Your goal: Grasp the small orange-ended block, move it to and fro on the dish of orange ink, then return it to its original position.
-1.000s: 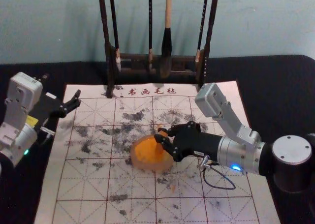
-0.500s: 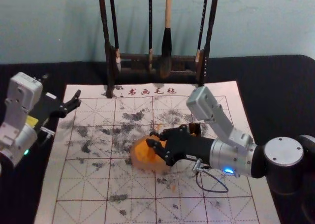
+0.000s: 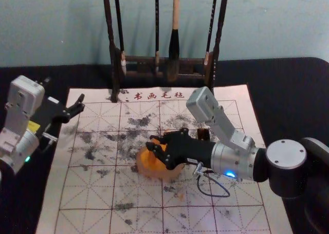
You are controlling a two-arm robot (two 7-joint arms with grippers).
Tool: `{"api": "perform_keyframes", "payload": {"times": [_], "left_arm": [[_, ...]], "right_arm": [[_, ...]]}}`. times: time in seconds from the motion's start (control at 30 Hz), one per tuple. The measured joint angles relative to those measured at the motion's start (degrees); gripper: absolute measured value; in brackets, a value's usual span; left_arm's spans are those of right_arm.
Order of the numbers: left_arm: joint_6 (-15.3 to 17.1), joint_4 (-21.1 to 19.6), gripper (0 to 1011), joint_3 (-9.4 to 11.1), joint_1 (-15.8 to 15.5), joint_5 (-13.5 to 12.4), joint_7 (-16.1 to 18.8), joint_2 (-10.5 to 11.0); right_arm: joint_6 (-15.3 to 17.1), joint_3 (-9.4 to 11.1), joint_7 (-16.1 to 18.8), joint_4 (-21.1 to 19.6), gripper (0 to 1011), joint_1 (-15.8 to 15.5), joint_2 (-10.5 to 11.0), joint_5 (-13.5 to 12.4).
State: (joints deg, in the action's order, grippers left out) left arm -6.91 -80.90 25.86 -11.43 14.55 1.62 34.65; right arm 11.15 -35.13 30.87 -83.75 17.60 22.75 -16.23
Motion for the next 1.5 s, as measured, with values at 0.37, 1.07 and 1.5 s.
{"api": "perform_keyframes", "payload": {"times": [0.37, 1.07, 1.5], "left_arm": [[0.0, 0.0, 1002, 0.0, 0.0, 0.0, 0.0, 0.0], [0.0, 0.0, 1001, 0.0, 0.0, 0.0, 0.0, 0.0], [0.0, 0.0, 1001, 0.0, 0.0, 0.0, 0.0, 0.0]], "right_arm": [[-0.2, 0.2, -0.9, 1.7, 133, 1.1, -0.9, 0.7], [-0.1, 2.0, -1.9, 1.5, 133, 0.7, -0.5, 1.1], [1.5, 4.3, -3.0, -2.7, 133, -1.0, 0.4, -0.8]]}}
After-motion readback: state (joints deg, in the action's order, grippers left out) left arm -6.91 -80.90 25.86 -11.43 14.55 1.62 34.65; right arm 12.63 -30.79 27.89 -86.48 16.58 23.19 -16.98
